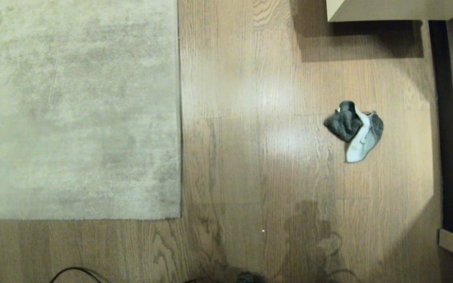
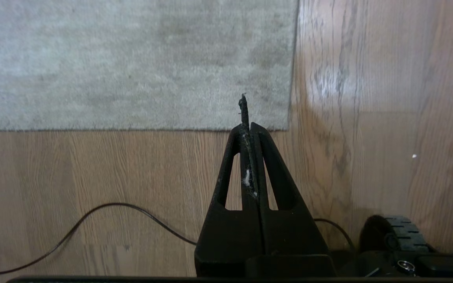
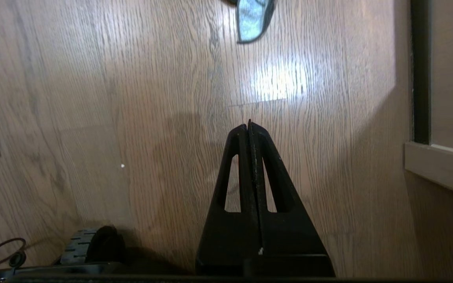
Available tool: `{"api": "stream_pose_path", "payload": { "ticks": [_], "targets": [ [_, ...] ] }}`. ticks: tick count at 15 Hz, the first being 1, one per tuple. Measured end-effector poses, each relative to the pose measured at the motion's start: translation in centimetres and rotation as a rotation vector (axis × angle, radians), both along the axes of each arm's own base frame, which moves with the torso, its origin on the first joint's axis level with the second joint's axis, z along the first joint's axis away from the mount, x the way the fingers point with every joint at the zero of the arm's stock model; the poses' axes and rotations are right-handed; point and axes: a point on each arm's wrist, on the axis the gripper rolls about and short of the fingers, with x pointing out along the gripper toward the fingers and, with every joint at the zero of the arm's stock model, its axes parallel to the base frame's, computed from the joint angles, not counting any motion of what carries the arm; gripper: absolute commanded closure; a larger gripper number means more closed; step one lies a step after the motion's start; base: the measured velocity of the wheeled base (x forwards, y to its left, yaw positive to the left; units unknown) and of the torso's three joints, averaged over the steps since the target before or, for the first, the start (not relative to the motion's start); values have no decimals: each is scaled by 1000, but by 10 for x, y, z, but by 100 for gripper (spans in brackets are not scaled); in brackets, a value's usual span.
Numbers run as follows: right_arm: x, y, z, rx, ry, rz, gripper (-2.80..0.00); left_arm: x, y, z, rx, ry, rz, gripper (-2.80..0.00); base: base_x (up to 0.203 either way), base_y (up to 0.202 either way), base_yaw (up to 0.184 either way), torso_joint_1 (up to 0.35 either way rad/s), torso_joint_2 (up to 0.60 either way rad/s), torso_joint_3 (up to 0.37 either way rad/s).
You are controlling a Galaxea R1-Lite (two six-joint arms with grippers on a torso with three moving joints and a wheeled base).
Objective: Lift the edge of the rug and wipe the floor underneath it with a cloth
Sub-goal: Pick up the rag
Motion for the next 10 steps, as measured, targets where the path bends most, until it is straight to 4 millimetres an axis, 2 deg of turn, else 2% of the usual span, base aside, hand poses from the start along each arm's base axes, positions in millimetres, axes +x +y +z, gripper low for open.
{"api": "stream_pose_path", "payload": {
  "ticks": [10],
  "targets": [
    [0,0,0,0,0,0,0,0,0,0,0,1,0,0,0,0,0,1,1,-195]
  ]
}}
